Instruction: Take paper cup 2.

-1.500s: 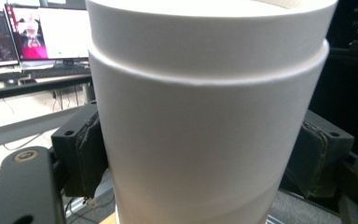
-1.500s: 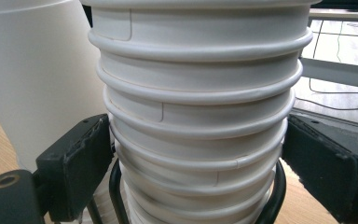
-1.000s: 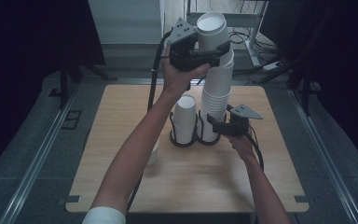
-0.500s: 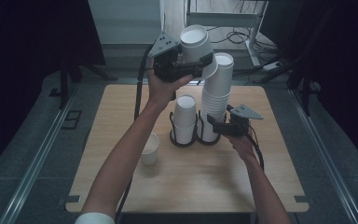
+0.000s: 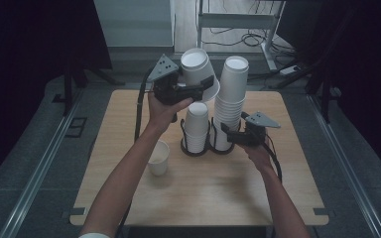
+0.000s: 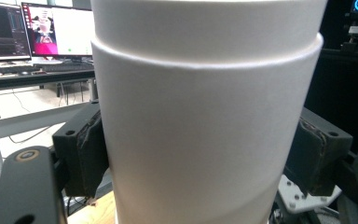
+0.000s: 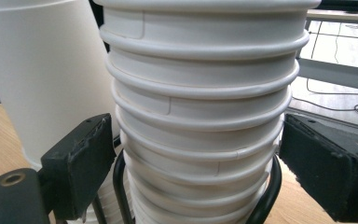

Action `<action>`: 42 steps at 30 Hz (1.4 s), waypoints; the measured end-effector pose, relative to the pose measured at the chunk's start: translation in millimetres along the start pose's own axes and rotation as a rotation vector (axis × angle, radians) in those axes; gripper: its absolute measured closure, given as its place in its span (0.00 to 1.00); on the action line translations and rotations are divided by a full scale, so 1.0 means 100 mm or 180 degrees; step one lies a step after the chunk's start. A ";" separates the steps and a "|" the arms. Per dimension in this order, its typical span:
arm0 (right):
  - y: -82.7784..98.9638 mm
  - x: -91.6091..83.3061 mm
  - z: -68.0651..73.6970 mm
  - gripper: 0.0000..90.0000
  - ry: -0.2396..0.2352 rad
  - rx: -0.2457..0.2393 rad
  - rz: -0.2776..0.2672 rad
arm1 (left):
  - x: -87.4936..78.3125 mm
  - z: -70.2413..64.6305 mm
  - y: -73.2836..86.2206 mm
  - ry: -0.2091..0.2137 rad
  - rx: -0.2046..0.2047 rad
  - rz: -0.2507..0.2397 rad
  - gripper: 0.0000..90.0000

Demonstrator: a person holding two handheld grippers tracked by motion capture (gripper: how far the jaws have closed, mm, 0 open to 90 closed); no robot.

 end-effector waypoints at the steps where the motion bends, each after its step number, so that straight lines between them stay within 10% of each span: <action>1: -0.01 -0.01 0.01 0.12 -0.0014 0.0000 -0.0004 | -0.01 0.00 0.01 -0.0001 0.0005 0.0007 0.21; 42: 0.29 -0.64 0.39 0.16 -0.0366 -0.0014 -0.0167 | -0.67 -0.34 0.90 0.0125 -0.0137 0.0315 0.21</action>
Point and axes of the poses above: each handheld gripper's, and its own axes: x roughly forward along the jaws, y roughly out of its underside, z roughly to its left, the point moved 9 cm from there along x, roughly forward along the jaws, and after that the axes turned 7 degrees about x, right-handed, at the moved point
